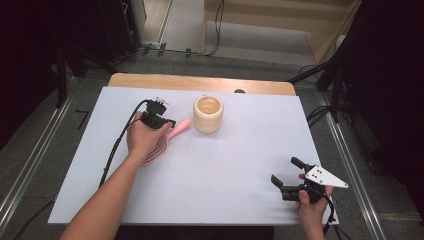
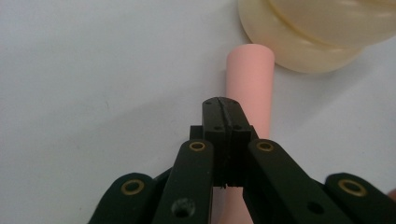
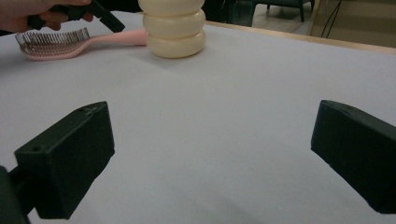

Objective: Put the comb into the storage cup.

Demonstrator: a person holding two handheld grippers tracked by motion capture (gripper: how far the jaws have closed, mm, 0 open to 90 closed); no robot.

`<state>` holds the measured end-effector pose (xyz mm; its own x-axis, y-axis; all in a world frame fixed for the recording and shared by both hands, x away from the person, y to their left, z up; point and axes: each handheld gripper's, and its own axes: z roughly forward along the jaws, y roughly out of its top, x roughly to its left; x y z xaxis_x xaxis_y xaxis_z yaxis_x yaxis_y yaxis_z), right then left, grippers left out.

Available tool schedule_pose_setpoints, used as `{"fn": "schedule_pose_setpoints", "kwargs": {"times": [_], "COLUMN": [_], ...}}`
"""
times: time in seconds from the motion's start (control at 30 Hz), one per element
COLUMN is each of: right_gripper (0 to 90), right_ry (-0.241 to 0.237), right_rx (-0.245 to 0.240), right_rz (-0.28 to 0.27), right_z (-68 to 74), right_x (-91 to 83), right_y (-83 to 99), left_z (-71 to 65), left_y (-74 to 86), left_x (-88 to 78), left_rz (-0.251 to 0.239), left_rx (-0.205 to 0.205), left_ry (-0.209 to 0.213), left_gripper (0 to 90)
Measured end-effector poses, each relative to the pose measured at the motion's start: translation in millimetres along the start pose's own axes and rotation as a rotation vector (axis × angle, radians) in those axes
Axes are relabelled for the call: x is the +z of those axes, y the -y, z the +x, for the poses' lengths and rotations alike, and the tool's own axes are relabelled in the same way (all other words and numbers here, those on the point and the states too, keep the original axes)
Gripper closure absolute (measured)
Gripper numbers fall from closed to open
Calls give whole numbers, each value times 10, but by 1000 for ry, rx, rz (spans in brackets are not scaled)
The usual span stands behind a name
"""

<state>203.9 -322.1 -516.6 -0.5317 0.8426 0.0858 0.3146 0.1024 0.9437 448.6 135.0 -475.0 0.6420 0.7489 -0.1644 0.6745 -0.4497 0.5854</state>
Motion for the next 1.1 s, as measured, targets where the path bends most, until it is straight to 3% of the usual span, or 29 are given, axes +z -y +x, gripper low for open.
{"fn": "schedule_pose_setpoints", "kwargs": {"times": [0.17,0.4,0.67,1.1], "right_gripper": [0,0,0,0], "right_ry": [1,1,4,8], "right_rx": [-2,-3,-2,2], "right_rz": [-1,-3,0,3], "right_z": [-2,-6,-3,3], "right_x": [0,1,3,9], "right_y": [0,1,1,1], "left_z": [12,-55,-135,-297], "left_y": [11,24,40,39], "left_x": [38,66,49,16], "left_rz": [20,40,58,81], "left_rx": [0,37,106,147], "left_ry": [11,21,69,104], "left_gripper": [900,900,900,900]}}
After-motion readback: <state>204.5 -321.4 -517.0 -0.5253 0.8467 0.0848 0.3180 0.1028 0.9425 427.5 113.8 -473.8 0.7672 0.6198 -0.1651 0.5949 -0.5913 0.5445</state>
